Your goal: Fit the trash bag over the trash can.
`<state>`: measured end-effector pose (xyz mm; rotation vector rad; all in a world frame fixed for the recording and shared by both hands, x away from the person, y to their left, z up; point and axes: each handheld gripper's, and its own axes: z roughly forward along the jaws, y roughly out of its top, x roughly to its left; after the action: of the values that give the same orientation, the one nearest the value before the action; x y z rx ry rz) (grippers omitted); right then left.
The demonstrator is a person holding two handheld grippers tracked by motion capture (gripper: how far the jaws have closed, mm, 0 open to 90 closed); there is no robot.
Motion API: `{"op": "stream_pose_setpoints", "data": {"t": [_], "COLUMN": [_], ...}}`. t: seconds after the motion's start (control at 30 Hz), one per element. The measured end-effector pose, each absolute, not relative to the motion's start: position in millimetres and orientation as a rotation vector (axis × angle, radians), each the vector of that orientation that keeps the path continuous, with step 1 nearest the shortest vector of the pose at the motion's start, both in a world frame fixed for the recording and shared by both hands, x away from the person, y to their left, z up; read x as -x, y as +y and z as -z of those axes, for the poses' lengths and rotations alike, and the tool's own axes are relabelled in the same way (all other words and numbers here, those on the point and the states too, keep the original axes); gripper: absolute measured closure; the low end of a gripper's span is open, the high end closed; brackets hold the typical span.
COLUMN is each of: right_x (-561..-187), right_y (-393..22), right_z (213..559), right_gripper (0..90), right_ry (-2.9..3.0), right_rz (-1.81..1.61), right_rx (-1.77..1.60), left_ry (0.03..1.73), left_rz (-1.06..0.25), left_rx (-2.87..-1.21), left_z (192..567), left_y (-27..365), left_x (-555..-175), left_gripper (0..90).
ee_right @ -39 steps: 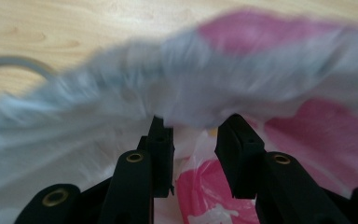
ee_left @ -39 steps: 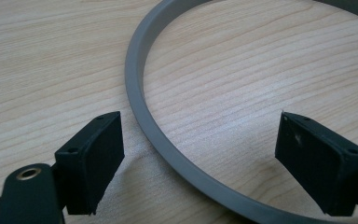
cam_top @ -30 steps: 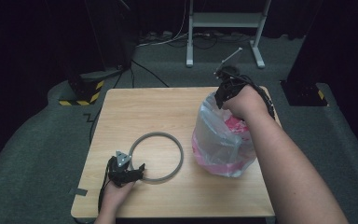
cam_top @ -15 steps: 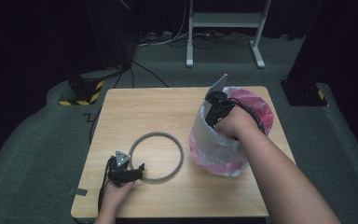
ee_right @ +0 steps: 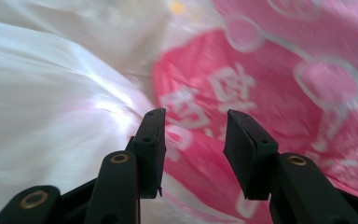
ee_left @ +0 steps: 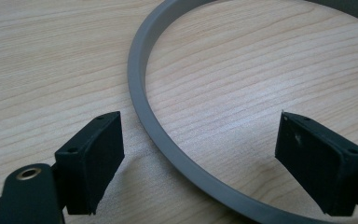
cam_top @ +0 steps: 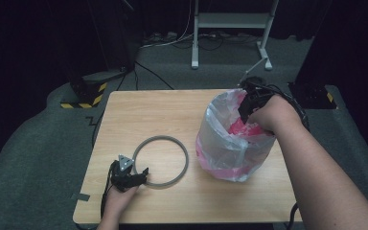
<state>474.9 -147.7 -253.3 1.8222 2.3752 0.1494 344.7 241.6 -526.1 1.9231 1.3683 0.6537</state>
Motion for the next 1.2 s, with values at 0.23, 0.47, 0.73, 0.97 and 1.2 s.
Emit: {"op": "stream_pose_setpoints", "data": {"t": [0.23, 0.47, 0.73, 0.97, 1.2], "right_x": [-478.5, -478.4, -465.6, -452.9, -459.5], "right_y": [-155.6, -153.2, -141.2, -126.7, -130.6], "right_z": [296.6, 308.7, 261.2, 281.7, 305.8], "right_gripper": [58.3, 57.5, 55.2, 55.5, 53.9], "right_ry": [2.414, 2.439, 2.417, 2.522, 2.521], "right_rz": [0.005, 0.015, -0.14, -0.075, -0.076], "right_rx": [-1.879, -1.877, -1.861, -1.832, -1.878], "left_ry": [1.369, 1.37, 1.378, 1.381, 1.38], "left_rz": [-0.654, -0.655, -0.654, -0.655, -0.654], "left_rx": [-1.918, -1.921, -1.921, -1.921, -1.917], "left_z": [526.3, 526.2, 526.5, 526.5, 526.7], "left_y": [242.1, 242.5, 241.5, 241.7, 242.2], "left_x": [-345.0, -344.9, -344.5, -344.8, -345.1], "left_gripper": [15.4, 15.4, 15.4, 15.4, 15.4]}}
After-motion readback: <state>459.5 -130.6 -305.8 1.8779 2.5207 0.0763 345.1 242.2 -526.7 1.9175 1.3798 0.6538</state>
